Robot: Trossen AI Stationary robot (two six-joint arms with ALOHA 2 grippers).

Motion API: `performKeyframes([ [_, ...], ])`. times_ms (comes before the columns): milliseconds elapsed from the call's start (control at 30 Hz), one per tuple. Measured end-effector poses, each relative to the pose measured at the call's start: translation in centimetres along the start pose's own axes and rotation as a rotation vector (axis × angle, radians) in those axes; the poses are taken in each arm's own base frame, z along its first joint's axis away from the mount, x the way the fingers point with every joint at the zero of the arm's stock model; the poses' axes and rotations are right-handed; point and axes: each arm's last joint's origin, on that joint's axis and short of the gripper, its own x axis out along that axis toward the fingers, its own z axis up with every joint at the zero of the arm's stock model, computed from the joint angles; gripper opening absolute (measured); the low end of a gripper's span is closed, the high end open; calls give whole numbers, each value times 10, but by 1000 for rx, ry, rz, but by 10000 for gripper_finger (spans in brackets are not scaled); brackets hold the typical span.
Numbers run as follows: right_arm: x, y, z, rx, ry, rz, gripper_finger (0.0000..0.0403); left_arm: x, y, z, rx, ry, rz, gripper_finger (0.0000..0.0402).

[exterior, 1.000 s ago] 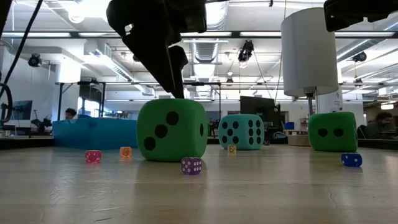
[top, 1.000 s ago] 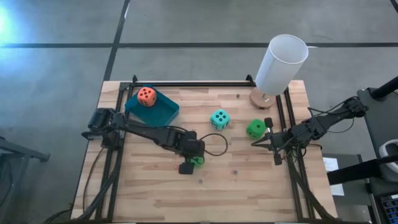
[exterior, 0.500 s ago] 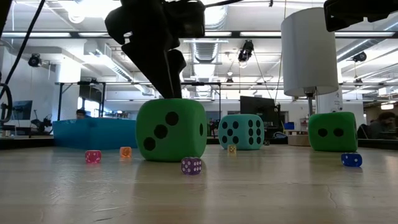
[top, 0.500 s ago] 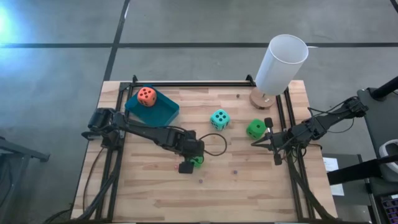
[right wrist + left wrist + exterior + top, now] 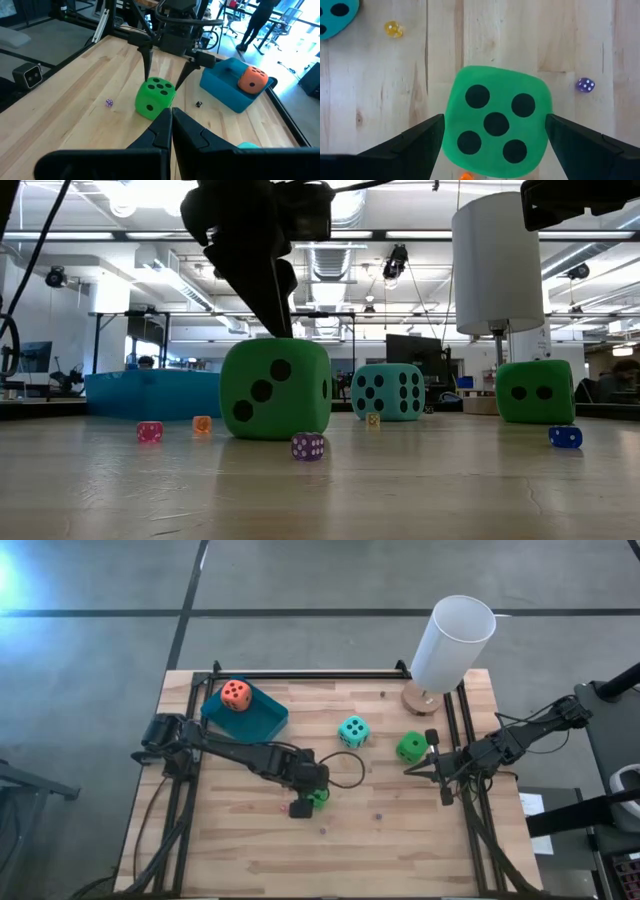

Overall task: Pick & Place Dice
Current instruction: Put the big green dice on the left into the blue bin

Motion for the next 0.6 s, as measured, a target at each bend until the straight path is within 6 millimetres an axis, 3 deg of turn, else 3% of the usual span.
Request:
performKeyframes([
  [600, 0, 0, 0, 0, 0, 0, 8, 1, -1, -1, -46, 7, -8, 324],
])
